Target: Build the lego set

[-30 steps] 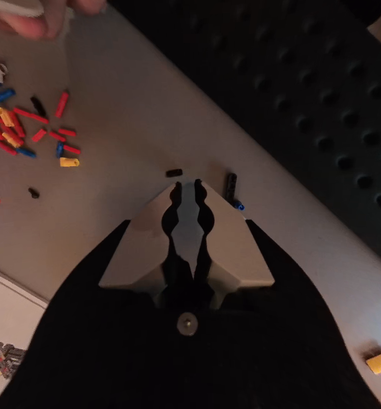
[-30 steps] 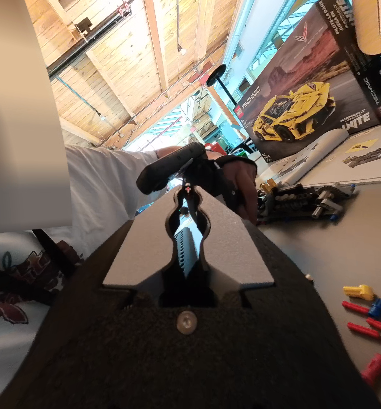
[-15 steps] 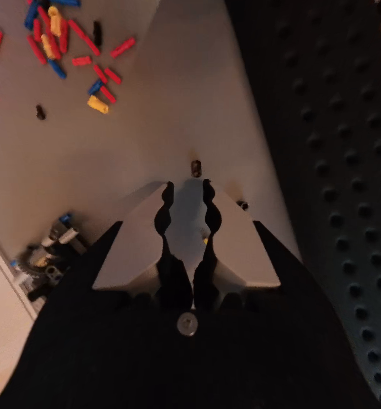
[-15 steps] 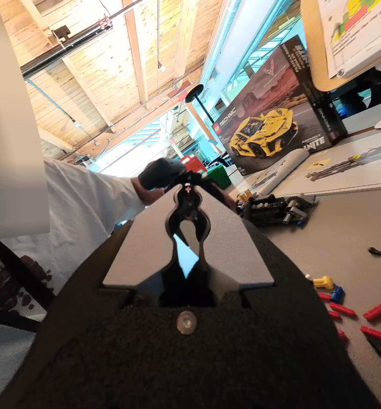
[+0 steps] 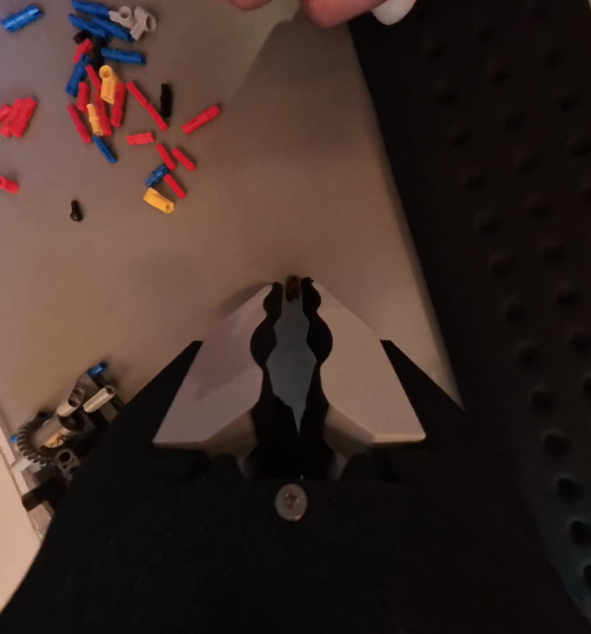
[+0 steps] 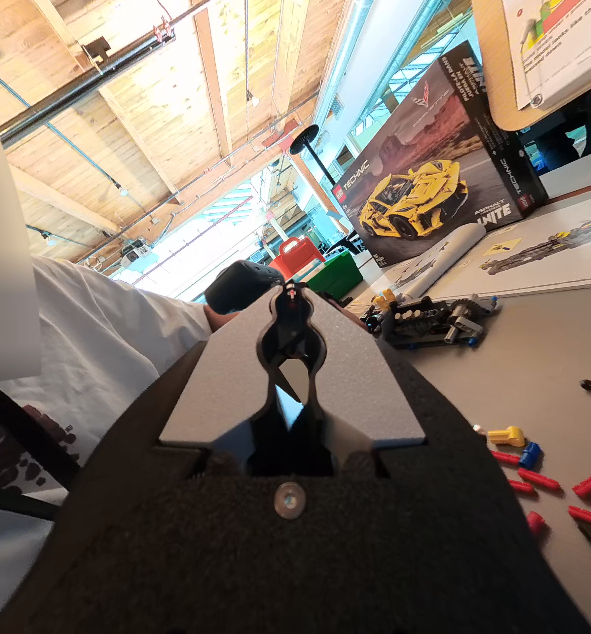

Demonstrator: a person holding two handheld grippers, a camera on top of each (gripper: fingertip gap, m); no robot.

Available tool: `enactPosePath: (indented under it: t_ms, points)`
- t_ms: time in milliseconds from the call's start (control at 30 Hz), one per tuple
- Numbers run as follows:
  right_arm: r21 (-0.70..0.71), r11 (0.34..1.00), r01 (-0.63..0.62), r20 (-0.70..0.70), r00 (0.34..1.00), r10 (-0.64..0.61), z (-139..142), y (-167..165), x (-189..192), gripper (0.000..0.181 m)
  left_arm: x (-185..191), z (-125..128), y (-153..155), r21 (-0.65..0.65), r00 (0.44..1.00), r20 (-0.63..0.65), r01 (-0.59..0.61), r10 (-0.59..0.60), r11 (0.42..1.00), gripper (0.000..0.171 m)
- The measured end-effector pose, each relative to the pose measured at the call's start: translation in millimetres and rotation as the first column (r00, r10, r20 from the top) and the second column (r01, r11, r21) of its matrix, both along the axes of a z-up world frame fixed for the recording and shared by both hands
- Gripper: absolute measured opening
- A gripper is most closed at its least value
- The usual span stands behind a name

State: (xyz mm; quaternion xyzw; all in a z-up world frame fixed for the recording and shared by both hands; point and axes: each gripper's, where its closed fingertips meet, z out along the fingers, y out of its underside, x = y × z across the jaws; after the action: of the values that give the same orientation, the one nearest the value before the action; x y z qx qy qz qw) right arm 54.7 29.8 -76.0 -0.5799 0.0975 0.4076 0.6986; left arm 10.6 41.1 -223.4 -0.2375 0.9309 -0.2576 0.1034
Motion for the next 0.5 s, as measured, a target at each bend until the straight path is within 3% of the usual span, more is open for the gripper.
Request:
enactPosePath:
  t_ms: [167,267,333,400,500]
  points:
    - [-0.001,1.000,-0.004,0.005,1.000,0.004,-0.1,0.1,-0.8,0.005,-1.9,-1.0,-0.8,0.010,0.997,-0.071,0.037,-0.036,0.999,0.004]
    - [0.002,1.000,0.010,0.006,1.000,-0.010,0.4,-0.5,1.5,0.005,-1.5,1.4,3.5,-0.013,0.985,-0.166,-0.047,0.044,0.999,0.005]
    - [0.007,1.000,0.013,0.010,1.000,-0.013,1.2,-0.7,1.5,0.005,9.6,25.8,1.3,-0.185,0.985,-0.108,-0.156,0.137,0.970,0.004]
    - [0.009,1.000,0.007,0.028,1.000,-0.007,0.6,1.0,-1.6,0.006,20.3,70.9,4.4,-0.474,0.956,-0.078,-0.284,0.282,0.833,0.004]
    - [-0.033,0.997,-0.075,0.051,0.996,0.076,-5.6,12.2,-19.9,0.005,14.7,120.1,30.5,-0.777,0.887,-0.137,-0.372,0.440,0.508,0.004]
